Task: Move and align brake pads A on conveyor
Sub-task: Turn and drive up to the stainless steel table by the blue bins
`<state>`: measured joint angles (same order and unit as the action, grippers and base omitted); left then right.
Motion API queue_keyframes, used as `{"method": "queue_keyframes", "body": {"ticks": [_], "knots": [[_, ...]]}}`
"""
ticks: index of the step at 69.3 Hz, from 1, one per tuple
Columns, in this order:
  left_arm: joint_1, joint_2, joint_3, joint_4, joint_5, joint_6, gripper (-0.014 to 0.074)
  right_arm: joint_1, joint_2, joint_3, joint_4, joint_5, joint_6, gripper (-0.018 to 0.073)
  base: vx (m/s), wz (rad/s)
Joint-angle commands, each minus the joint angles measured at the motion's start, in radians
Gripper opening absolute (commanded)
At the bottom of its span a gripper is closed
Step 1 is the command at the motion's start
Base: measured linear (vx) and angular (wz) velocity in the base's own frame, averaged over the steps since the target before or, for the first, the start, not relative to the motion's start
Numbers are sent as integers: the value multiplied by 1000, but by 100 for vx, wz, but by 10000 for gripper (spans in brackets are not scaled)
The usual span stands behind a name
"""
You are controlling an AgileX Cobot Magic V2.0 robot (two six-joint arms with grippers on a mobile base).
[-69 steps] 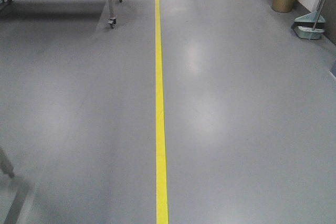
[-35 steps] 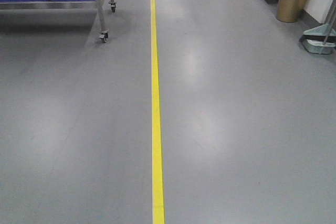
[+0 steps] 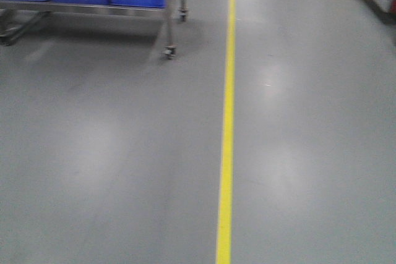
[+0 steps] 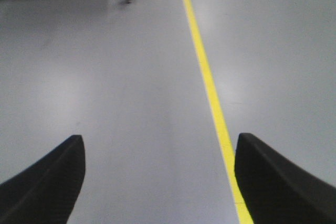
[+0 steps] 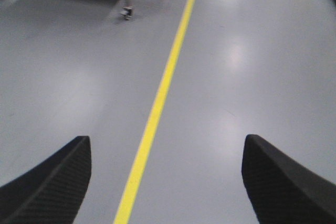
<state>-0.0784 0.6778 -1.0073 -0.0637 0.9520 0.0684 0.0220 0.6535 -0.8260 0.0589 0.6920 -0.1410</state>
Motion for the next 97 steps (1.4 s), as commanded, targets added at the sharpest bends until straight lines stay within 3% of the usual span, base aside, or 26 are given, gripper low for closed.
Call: {"method": "queue_keyframes", "body": {"ticks": [1, 53, 97], "knots": [[-6, 5, -19, -7, -68, 0, 540, -4, 5, -27, -1, -69, -10, 558, 31, 65], [-6, 5, -19, -7, -67, 0, 540, -4, 5, -27, -5, -68, -10, 558, 27, 93], [-6, 5, -19, -7, -68, 0, 540, -4, 5, -27, -5, -69, -10, 558, 24, 72]]}}
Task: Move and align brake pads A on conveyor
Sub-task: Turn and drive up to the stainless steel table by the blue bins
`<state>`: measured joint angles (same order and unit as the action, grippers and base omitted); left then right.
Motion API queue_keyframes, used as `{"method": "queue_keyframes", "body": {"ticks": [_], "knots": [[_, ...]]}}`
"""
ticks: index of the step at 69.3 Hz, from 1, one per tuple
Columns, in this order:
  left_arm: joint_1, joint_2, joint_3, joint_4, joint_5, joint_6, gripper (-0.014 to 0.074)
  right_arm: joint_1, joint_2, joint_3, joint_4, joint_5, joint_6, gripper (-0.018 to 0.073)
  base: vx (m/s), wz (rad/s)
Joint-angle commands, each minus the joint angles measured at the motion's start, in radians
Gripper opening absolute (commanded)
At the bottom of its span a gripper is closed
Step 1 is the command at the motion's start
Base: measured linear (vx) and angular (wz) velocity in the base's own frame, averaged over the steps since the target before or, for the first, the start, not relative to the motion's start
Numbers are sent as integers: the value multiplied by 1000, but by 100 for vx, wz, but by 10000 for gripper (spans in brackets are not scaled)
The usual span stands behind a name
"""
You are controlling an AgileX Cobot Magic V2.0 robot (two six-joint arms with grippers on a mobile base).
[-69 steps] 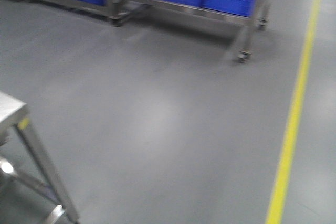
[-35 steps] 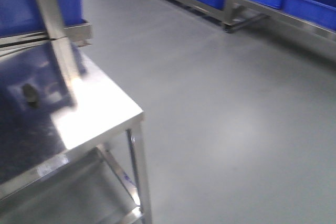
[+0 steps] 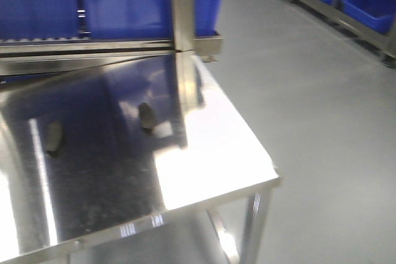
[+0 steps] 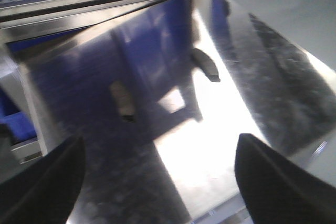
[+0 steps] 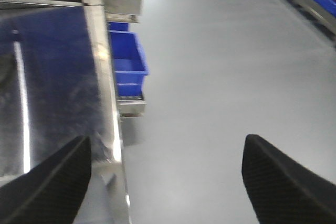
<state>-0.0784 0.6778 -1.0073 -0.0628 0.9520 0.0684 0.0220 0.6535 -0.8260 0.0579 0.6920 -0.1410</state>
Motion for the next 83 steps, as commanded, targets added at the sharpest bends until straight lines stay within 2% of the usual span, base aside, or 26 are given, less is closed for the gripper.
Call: {"method": "queue_keyframes", "body": {"ticks": [1, 31, 83], "knots": [[-6, 5, -19, -8, -68, 0, 540, -4, 5, -27, -4, -69, -10, 558, 20, 69], [-6, 4, -19, -8, -68, 0, 540, -4, 5, -27, -4, -69, -10, 558, 20, 50], [-6, 5, -19, -8, -68, 0, 540, -4, 5, -27, -4, -69, -10, 558, 15, 13]]}}
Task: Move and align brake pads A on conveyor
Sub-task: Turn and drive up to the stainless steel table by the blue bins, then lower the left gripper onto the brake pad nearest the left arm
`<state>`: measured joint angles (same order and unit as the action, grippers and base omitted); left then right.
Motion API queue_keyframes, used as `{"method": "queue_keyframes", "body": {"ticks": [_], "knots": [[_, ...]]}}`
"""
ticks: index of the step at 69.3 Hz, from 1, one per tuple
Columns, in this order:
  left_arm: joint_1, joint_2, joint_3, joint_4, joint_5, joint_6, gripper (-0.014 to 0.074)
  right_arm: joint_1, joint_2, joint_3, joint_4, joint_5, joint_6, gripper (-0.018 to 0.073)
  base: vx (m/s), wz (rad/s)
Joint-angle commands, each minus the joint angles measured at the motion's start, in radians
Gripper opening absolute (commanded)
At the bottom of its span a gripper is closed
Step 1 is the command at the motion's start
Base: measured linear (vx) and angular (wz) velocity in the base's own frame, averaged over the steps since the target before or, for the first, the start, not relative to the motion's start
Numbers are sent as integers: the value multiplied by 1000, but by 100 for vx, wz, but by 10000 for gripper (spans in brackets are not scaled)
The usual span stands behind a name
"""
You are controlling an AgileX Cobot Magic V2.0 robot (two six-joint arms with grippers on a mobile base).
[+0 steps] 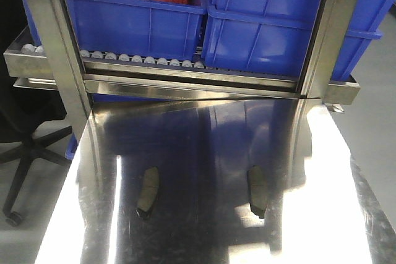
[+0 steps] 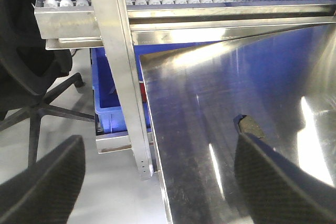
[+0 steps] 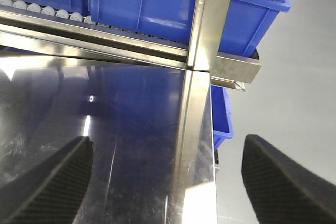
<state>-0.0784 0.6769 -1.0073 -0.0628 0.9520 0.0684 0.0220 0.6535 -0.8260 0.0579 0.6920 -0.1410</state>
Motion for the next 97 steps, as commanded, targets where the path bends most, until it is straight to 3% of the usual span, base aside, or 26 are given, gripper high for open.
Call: {"method": "queue_keyframes", "body": {"ticks": [1, 61, 97], "knots": [[-6, 6, -19, -8, -68, 0, 540, -4, 5, -27, -4, -69, -10, 558, 1, 2], [-6, 6, -19, -8, -68, 0, 540, -4, 5, -27, -4, -69, -10, 558, 0, 0], [-6, 34, -20, -5, -124, -4, 540, -4, 5, -27, -4, -69, -10, 558, 0, 0]]}}
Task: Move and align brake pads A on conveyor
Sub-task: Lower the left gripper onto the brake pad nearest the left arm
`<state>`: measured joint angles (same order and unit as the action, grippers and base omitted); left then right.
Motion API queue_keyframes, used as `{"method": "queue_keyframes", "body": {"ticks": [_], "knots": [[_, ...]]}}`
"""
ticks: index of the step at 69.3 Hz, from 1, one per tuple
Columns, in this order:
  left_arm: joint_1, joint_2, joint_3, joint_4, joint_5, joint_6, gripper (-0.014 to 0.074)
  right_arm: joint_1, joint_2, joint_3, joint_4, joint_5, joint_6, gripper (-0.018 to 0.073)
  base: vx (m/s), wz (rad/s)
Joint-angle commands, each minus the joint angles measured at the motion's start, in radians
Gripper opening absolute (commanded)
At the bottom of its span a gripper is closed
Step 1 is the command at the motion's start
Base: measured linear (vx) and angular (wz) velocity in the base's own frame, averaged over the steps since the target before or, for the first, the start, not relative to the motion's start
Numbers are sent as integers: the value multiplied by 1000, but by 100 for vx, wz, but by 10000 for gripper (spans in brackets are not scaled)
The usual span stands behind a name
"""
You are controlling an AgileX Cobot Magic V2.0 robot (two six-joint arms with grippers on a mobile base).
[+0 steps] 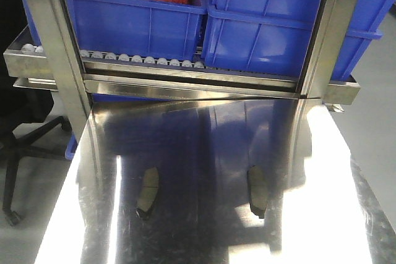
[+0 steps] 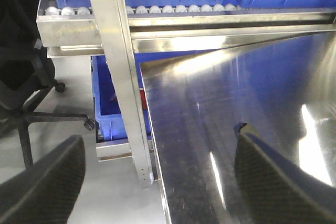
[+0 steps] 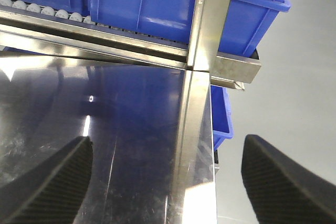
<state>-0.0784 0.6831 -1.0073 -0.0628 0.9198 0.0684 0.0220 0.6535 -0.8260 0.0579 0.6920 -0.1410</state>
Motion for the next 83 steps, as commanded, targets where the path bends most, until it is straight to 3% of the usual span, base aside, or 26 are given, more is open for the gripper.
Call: {"method": "queue_keyframes", "body": {"ticks": [1, 9, 29, 52, 61, 70, 83], "knots": [[-6, 33, -20, -4, -96, -4, 540, -4, 5, -27, -4, -69, -10, 558, 0, 0], [-6, 121, -24, -27, -104, -4, 540, -4, 5, -27, -4, -69, -10, 558, 0, 0], [-30, 490, -98, -226, -111, -5, 540, -4, 5, -27, -4, -69, -10, 558, 0, 0], [-237, 895, -273, -212, -127, -161, 521, -4, 5, -27, -4, -69, -10, 558, 0, 0], [-306, 1011, -335, -156, -94, -239, 509, -4, 5, -27, -4, -69, -10, 558, 0, 0], [-348, 1101, -395, -91, -26, -369, 506, -4, 5, -27, -4, -69, -10, 558, 0, 0], [-383, 1203, -498, -25, 80, -400, 506, -4, 5, -27, -4, -69, -10, 558, 0, 0]]}}
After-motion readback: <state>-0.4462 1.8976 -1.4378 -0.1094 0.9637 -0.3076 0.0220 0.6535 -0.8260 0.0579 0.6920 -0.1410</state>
